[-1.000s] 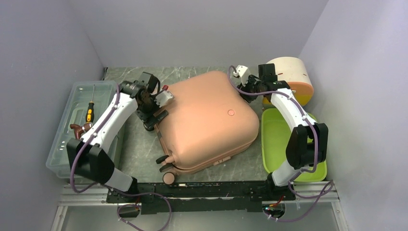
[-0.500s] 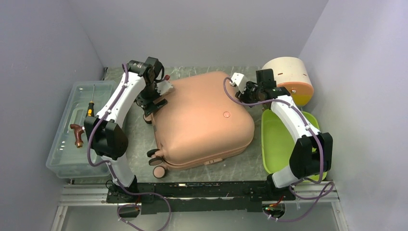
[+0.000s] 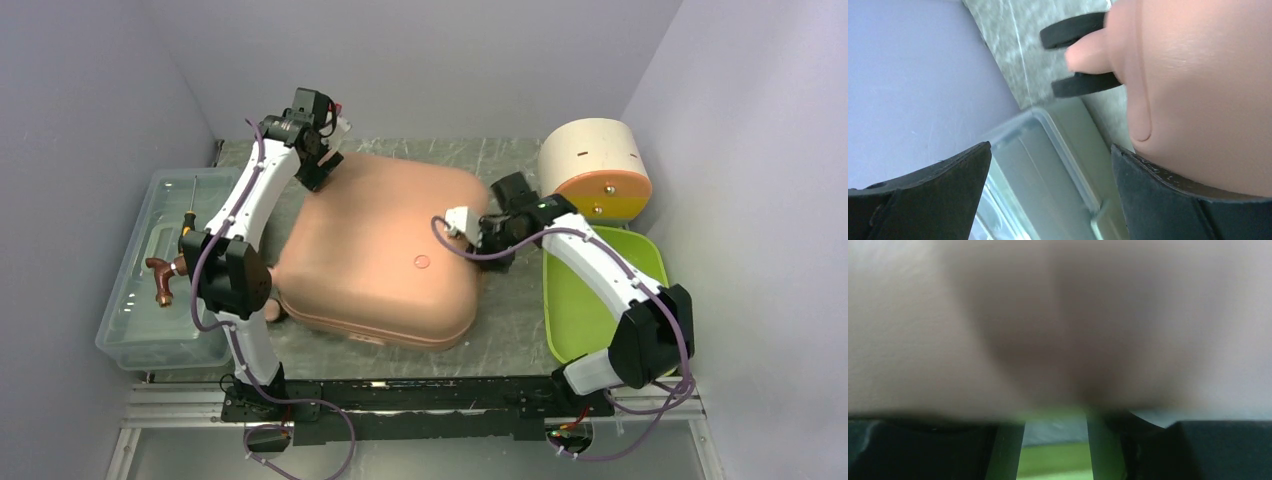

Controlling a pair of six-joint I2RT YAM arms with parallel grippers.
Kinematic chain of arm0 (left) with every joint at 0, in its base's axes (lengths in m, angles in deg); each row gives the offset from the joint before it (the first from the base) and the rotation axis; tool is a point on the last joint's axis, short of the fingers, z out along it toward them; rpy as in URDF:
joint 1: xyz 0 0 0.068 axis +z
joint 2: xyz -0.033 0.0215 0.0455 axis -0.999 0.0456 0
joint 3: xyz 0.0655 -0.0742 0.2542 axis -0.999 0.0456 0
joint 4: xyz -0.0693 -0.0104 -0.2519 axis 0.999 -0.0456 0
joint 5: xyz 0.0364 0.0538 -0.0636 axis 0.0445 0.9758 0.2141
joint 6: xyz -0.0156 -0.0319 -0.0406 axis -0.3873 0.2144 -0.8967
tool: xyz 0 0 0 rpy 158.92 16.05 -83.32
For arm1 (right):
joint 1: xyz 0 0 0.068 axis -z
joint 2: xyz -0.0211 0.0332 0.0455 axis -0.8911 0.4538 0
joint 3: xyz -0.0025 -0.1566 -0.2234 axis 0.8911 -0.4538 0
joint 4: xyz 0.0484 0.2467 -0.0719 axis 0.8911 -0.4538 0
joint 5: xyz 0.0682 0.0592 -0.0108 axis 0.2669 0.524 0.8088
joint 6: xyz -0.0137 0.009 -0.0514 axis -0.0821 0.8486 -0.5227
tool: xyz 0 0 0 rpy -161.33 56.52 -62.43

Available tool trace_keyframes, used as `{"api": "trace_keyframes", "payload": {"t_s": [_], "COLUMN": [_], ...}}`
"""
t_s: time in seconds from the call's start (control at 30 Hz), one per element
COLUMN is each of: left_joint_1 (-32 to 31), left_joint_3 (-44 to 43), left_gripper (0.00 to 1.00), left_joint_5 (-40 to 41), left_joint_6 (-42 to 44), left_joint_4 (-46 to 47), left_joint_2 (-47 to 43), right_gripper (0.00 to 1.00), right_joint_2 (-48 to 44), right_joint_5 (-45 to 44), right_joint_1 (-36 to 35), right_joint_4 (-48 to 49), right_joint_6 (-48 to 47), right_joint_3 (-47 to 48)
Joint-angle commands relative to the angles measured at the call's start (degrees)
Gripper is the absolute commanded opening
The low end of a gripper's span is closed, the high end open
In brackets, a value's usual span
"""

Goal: Open, take out, and arrange the luggage
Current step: Adjust the luggage at the center of the board.

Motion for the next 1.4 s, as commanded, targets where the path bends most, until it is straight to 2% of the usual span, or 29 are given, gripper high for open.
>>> {"api": "trace_keyframes", "payload": {"t_s": [0.0,0.17,0.27,0.4,0.6,0.77,0.97,1.1,1.27,1.37], "left_joint_1": [-4.53,-1.06,-0.58,-0.66,-0.96,-2.02,-3.30,-3.30,-4.27,-5.36], "left_joint_3": [4.21,2.93,2.94,3.36,4.05,5.63,9.01,7.80,3.39,5.84], "left_gripper": [0.99,0.99,1.00,0.99,0.99,0.99,0.99,0.99,1.00,0.99], "left_joint_5": [-19.14,-20.56,-22.38,-27.37,-32.21,-35.44,-33.29,-31.05,-32.53,-31.27], "left_joint_6": [-8.91,-9.80,-9.64,-10.40,-11.04,-10.89,-10.53,-9.71,-8.40,-6.94], "left_joint_4": [14.74,13.91,13.06,11.71,10.65,9.70,11.16,10.91,7.90,7.97], "left_joint_2": [6.79,3.89,3.22,2.51,1.23,-1.15,-4.93,-6.76,-10.37,-14.44], "right_gripper": [0.49,0.49,0.49,0.51,0.53,0.58,0.60,0.61,0.60,0.59], "right_joint_2": [2.19,0.18,-0.18,-0.65,-0.65,2.57,7.57,10.97,14.15,13.25], "right_joint_5": [21.44,18.87,17.70,15.69,18.26,23.46,31.13,34.41,35.90,35.46], "right_joint_1": [-8.94,-3.21,2.28,6.90,11.57,15.84,19.00,18.97,19.01,18.76], "right_joint_4": [-8.59,-6.89,-3.94,-0.41,6.79,9.81,10.11,9.54,13.40,17.95], "right_joint_6": [3.75,7.09,9.73,8.74,2.22,-3.39,-11.08,-14.96,-10.40,-3.54], "right_joint_3": [-3.69,0.28,3.54,4.18,-2.52,-3.76,-3.02,-1.72,0.56,0.19]}}
